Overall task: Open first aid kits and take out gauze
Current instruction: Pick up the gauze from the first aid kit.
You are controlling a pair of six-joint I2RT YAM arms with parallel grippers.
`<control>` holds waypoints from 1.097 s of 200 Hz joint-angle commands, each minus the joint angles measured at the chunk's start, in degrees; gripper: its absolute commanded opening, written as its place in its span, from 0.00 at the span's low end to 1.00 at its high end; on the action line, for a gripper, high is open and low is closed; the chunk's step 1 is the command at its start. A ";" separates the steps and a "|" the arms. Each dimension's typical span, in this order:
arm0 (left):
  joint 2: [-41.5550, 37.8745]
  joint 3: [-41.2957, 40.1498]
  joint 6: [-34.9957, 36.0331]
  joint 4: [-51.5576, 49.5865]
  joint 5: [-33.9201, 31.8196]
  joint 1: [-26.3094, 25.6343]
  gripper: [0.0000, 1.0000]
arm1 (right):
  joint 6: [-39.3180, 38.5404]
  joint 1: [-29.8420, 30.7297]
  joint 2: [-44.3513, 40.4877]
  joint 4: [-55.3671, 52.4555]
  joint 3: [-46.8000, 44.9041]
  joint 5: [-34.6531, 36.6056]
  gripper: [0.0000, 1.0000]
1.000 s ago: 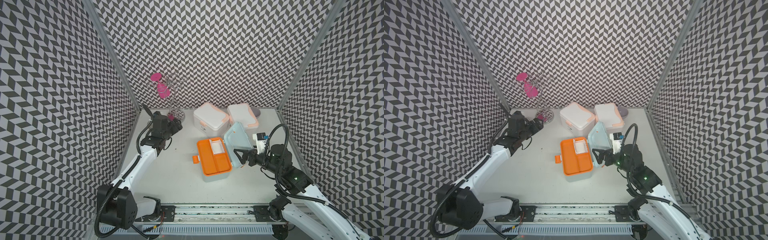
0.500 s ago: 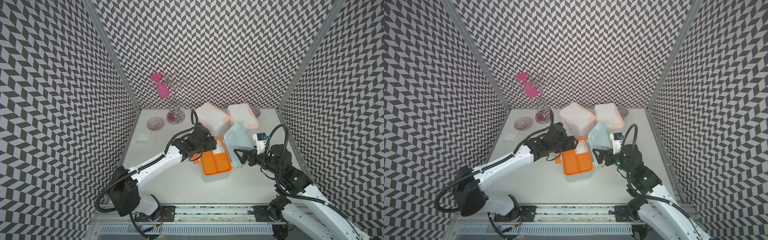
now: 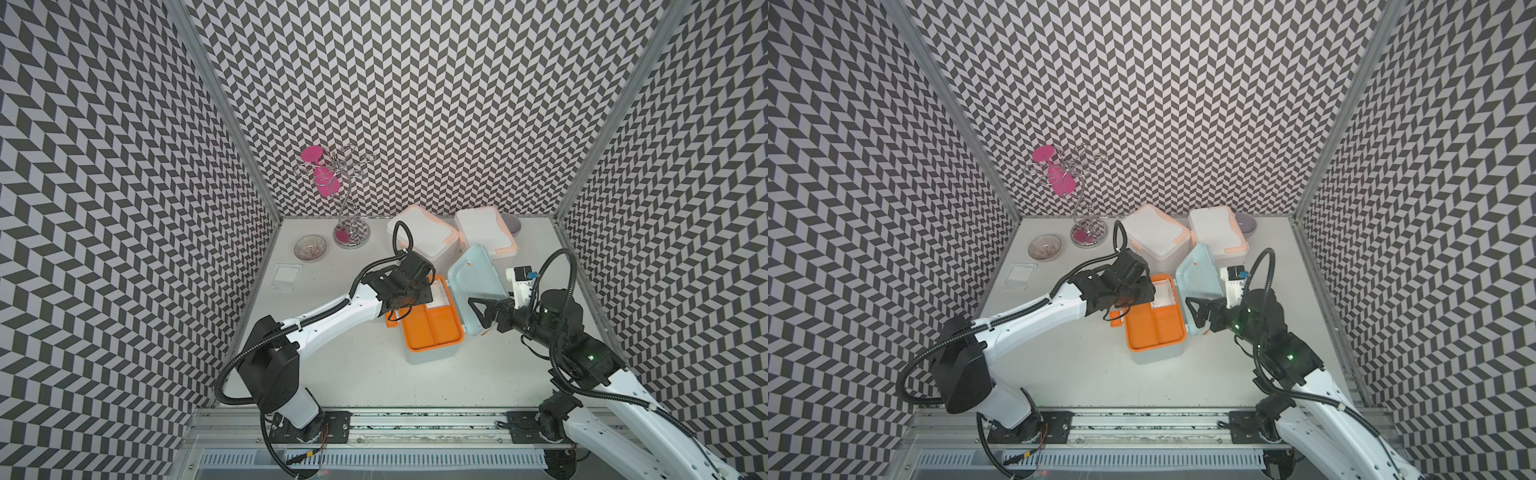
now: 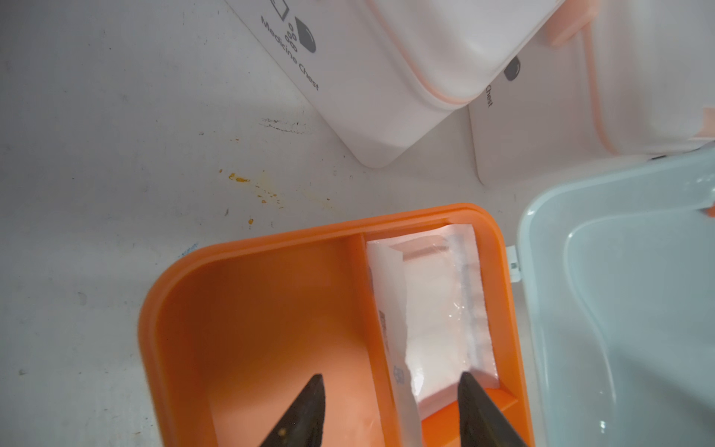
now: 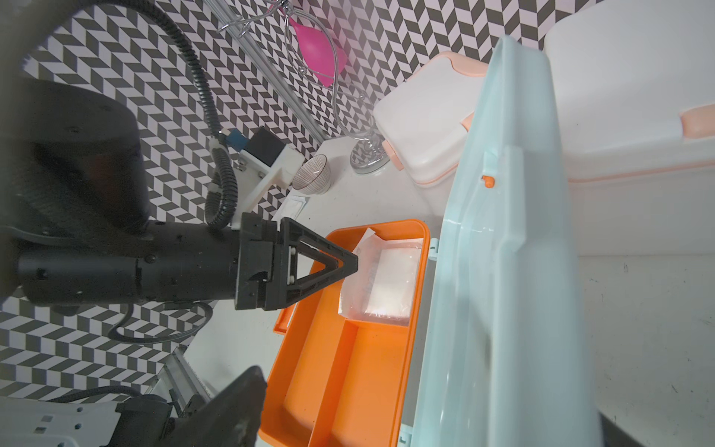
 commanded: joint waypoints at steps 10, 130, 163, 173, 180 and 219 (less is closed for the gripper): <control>1.17 2.51 0.55 -1.72 -2.16 -0.24 0.45 | 0.06 0.02 -0.55 2.23 -0.67 0.76 1.00; 0.89 3.56 0.87 -2.11 -1.20 -0.16 0.00 | 0.15 0.05 -0.76 1.84 -0.74 0.87 1.00; -4.28 2.79 0.56 -2.11 -1.90 -0.16 0.00 | 0.13 0.10 -0.69 1.93 -0.85 1.02 1.00; -6.06 2.22 0.35 -2.11 -2.55 -0.08 0.00 | 0.10 0.10 -0.66 1.92 -0.85 1.11 1.00; -7.41 1.56 0.20 -2.11 -2.52 0.49 0.00 | 0.13 0.02 -0.67 1.94 -0.86 1.11 1.00; -16.58 -5.65 -0.25 -0.61 -0.72 8.01 0.00 | 0.06 0.03 -0.61 1.76 -0.68 1.03 1.00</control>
